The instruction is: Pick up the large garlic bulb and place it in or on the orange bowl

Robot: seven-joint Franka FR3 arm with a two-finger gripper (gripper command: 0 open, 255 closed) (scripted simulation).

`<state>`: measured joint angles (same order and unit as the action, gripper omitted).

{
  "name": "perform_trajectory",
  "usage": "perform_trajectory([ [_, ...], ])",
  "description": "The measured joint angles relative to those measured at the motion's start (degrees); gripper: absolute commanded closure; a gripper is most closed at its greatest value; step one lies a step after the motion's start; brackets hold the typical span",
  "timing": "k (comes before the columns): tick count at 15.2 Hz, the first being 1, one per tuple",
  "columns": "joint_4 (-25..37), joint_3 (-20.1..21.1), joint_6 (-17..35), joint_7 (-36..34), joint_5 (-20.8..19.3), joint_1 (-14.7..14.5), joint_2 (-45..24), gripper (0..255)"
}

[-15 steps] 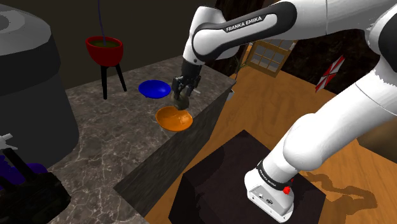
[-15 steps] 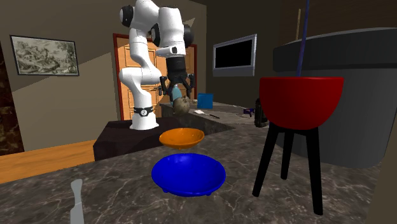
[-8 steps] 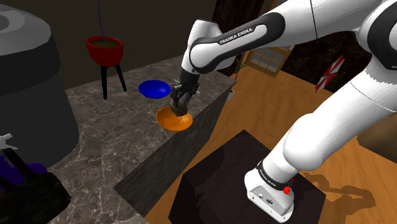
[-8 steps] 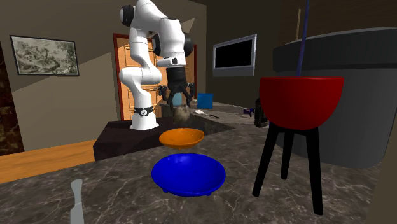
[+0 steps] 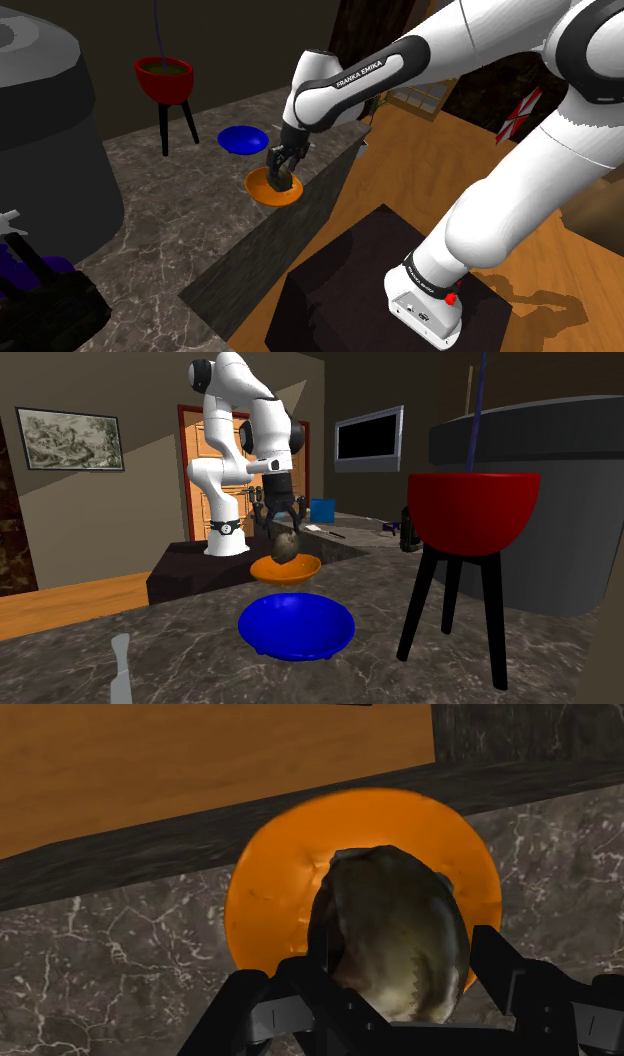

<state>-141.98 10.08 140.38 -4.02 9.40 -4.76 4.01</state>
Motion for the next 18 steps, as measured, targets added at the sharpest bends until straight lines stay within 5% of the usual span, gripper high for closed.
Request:
perform_trajectory([
  [5,0.0,0.0,0.4,0.0,0.0,0.0,-0.4,255],
  [6,0.0,0.0,0.4,0.0,0.0,0.0,-0.4,0],
  [12,0.0,0.0,0.4,0.0,0.0,0.0,-0.3,0],
  [18,2.1,-0.5,-6.8,0.1,0.0,0.3,4.8,0],
])
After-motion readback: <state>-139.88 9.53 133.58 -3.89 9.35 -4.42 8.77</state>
